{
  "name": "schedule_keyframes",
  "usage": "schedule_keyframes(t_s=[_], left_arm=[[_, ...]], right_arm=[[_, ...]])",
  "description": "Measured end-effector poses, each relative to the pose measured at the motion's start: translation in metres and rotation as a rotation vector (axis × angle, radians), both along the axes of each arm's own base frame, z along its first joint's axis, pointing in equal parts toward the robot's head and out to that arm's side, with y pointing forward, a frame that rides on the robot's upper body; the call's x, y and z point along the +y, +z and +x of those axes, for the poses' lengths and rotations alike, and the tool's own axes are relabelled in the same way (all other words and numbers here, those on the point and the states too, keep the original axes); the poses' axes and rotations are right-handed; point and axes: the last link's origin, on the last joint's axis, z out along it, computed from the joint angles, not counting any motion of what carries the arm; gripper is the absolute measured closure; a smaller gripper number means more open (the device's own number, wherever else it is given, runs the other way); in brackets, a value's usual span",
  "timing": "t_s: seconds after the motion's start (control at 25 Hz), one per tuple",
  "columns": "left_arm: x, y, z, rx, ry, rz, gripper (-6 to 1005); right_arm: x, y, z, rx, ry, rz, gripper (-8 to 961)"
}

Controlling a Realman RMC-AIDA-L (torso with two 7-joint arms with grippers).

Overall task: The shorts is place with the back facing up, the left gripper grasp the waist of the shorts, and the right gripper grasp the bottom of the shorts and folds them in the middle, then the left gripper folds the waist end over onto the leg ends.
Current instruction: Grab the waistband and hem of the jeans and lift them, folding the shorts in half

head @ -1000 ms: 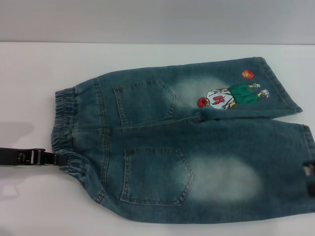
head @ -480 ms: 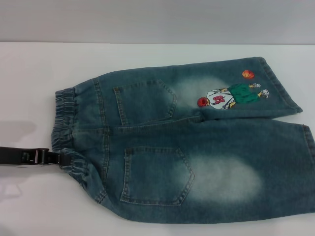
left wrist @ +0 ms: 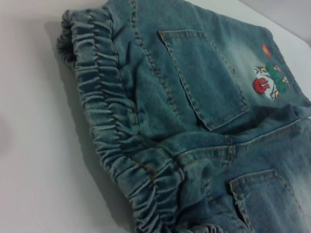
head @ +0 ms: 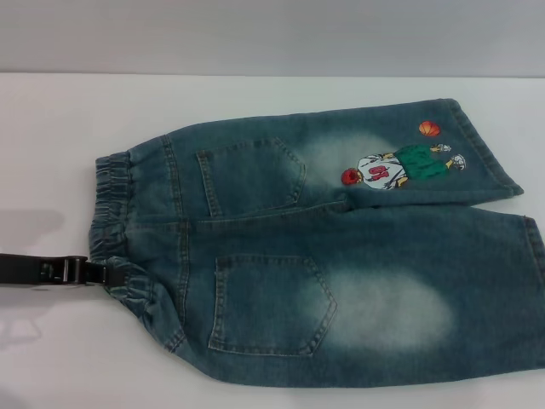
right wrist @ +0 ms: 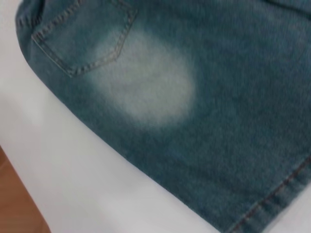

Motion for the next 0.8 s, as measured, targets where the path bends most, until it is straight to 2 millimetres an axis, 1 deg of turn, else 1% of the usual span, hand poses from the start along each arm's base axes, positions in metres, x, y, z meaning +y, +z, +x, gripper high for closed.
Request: schedule_keyframes(t_s=[0.28,0.52,0.8], left_arm=[[0.003,0.0,0.004,-0.005,-0.009,-0.001,955],[0.004,-0.001,0.006,-0.005,-0.015,-0.004,955],[0.005,-0.001,0.006,-0.006,-0.016,-0.007,955]], right_arm=[[0.002,-0.008,0.009,-0.067,-0.031,-0.019,273],[0.004,-0.021,0.009,-0.087,-0.026,-0.046,273],[0.005,-0.028,0.01,-0.086,-0.022,-0.056,274]])
